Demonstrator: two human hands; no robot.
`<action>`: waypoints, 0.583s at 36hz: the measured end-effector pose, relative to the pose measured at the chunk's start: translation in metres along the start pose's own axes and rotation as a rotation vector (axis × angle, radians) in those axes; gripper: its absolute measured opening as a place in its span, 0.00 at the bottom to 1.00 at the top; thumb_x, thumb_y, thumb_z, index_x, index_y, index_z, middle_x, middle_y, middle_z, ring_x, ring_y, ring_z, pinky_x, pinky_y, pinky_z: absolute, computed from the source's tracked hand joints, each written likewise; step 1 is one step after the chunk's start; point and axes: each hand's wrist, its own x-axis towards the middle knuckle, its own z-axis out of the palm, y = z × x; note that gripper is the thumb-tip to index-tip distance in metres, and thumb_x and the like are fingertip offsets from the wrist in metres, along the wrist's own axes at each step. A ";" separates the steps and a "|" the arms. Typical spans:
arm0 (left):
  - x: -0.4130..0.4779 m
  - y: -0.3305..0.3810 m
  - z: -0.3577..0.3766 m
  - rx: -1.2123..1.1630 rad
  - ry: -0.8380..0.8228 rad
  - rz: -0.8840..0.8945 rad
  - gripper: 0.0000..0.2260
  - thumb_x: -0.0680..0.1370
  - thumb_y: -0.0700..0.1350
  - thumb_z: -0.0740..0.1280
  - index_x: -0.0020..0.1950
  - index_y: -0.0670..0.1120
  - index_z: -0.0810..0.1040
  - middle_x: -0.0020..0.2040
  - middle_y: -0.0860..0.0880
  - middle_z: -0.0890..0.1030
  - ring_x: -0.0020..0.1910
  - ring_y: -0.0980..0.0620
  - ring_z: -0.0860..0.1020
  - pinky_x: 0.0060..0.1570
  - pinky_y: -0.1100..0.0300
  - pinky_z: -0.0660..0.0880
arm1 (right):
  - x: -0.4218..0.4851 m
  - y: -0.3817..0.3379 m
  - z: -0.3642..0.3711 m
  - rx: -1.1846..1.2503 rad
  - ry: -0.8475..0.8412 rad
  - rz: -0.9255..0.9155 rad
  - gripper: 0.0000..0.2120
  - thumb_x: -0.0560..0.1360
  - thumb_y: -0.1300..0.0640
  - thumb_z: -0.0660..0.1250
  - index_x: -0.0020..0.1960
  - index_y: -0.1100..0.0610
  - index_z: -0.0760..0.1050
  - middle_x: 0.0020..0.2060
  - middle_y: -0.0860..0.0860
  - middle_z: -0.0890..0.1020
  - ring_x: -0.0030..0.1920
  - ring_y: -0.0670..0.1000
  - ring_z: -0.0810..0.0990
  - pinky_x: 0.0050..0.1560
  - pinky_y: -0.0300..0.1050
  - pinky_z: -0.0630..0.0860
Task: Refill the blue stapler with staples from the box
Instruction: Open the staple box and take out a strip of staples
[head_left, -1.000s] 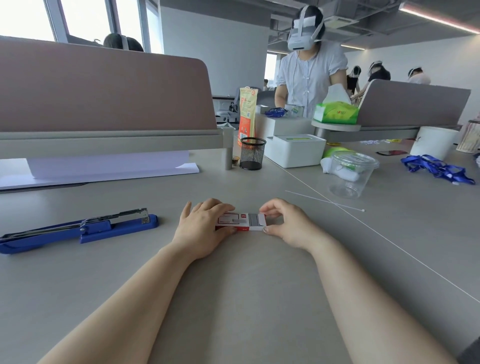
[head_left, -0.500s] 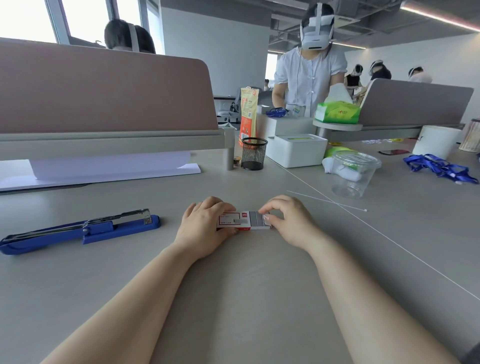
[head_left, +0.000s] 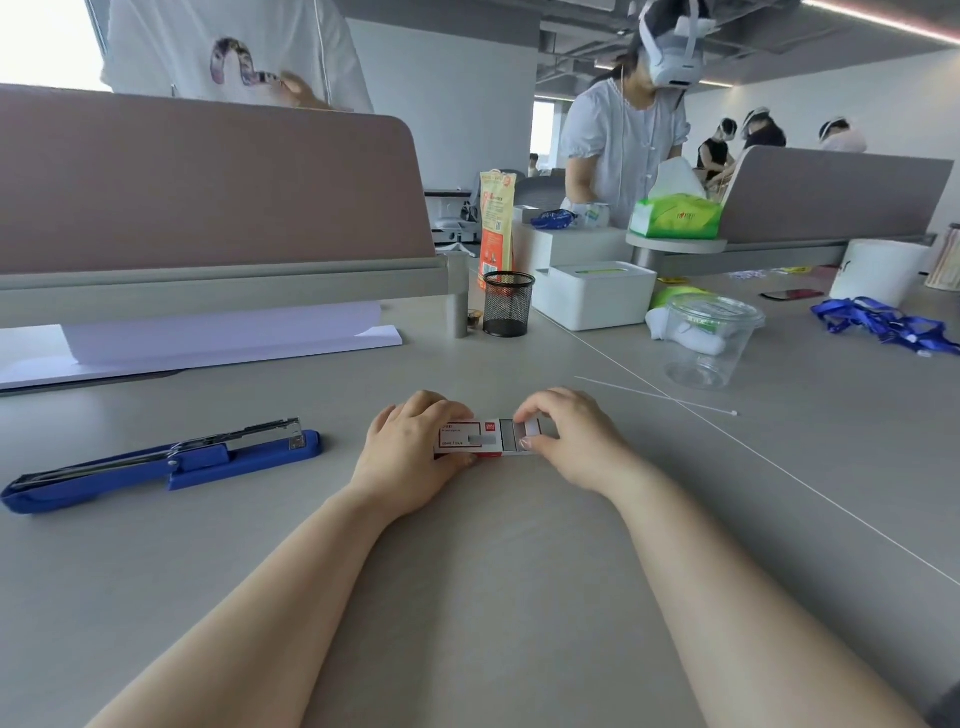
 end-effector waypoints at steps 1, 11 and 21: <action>0.000 0.000 0.000 0.003 0.000 -0.001 0.19 0.70 0.54 0.71 0.59 0.56 0.74 0.57 0.51 0.74 0.57 0.47 0.75 0.62 0.52 0.65 | 0.000 0.000 0.000 0.003 0.002 0.000 0.09 0.70 0.57 0.70 0.49 0.50 0.76 0.53 0.49 0.78 0.58 0.54 0.72 0.59 0.53 0.71; 0.000 -0.001 0.001 0.029 -0.019 -0.024 0.19 0.73 0.56 0.67 0.63 0.56 0.73 0.61 0.51 0.74 0.61 0.48 0.72 0.65 0.52 0.62 | 0.000 -0.003 -0.005 0.280 0.075 0.094 0.09 0.71 0.60 0.69 0.39 0.49 0.72 0.35 0.43 0.77 0.38 0.48 0.76 0.44 0.44 0.73; -0.001 -0.001 -0.001 0.060 -0.056 -0.080 0.21 0.74 0.59 0.64 0.65 0.55 0.71 0.64 0.51 0.74 0.63 0.47 0.71 0.63 0.52 0.64 | -0.002 0.005 -0.013 0.693 0.062 0.272 0.08 0.74 0.64 0.66 0.41 0.51 0.78 0.37 0.48 0.78 0.41 0.47 0.75 0.54 0.47 0.75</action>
